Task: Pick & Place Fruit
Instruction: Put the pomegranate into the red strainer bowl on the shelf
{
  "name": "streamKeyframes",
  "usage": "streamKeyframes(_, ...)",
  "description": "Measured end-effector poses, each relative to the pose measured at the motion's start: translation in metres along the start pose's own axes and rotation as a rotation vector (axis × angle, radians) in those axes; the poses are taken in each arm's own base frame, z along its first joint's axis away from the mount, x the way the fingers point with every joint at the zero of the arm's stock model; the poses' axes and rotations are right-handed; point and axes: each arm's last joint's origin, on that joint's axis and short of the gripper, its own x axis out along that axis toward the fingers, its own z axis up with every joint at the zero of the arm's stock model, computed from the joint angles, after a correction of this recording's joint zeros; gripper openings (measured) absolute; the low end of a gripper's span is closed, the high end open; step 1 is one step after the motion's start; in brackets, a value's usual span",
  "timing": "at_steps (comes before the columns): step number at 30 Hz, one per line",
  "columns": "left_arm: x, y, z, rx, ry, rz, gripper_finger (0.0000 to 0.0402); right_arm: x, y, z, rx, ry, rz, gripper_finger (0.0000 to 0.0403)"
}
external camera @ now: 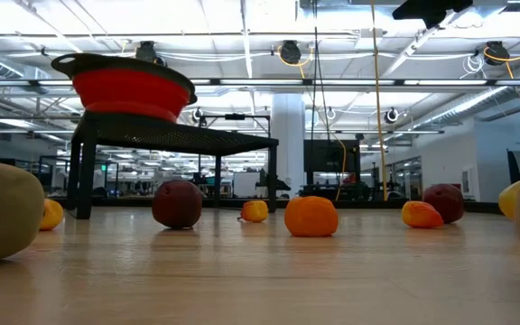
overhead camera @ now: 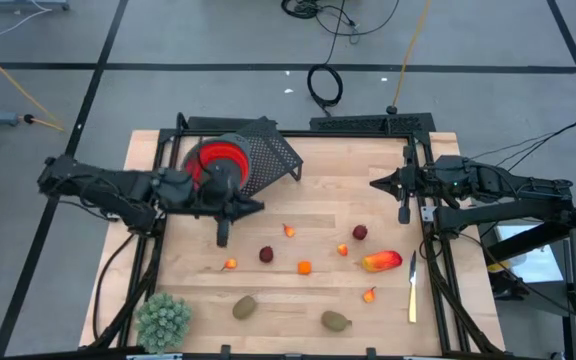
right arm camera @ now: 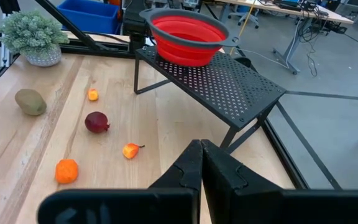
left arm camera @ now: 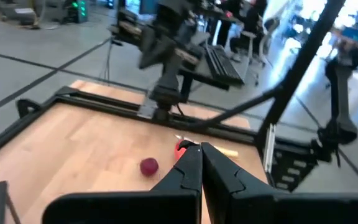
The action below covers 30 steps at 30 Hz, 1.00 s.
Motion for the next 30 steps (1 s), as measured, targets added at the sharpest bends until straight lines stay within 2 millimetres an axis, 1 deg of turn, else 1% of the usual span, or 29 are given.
streamKeyframes(7,0.013,-0.024,-0.017,0.041,0.040,-0.002,0.0000,0.000,0.001,-0.007,-0.011,0.069,0.027,0.0000)
streamKeyframes(10,0.015,-0.032,-0.020,0.037,0.032,-0.022,0.0000,-0.001,0.003,-0.010,-0.013,0.093,0.066,0.0000)
streamKeyframes(13,0.013,-0.037,-0.022,0.049,0.043,-0.040,0.0000,-0.001,0.003,-0.009,-0.013,0.093,0.069,0.0000)
streamKeyframes(19,0.007,-0.042,-0.027,0.100,0.092,-0.059,0.0000,0.000,0.002,-0.007,-0.010,0.070,0.062,0.0000)
streamKeyframes(22,0.002,-0.042,-0.027,0.115,0.109,-0.085,0.0000,0.000,0.002,-0.007,-0.009,0.064,0.061,0.0000)
streamKeyframes(25,0.001,-0.044,-0.030,0.126,0.148,-0.132,0.0000,0.001,0.002,-0.006,-0.006,0.061,0.060,0.0000)
streamKeyframes(30,-0.006,-0.046,-0.035,0.163,0.211,-0.189,0.0000,0.003,0.002,-0.003,0.071,0.038,0.055,0.0000)
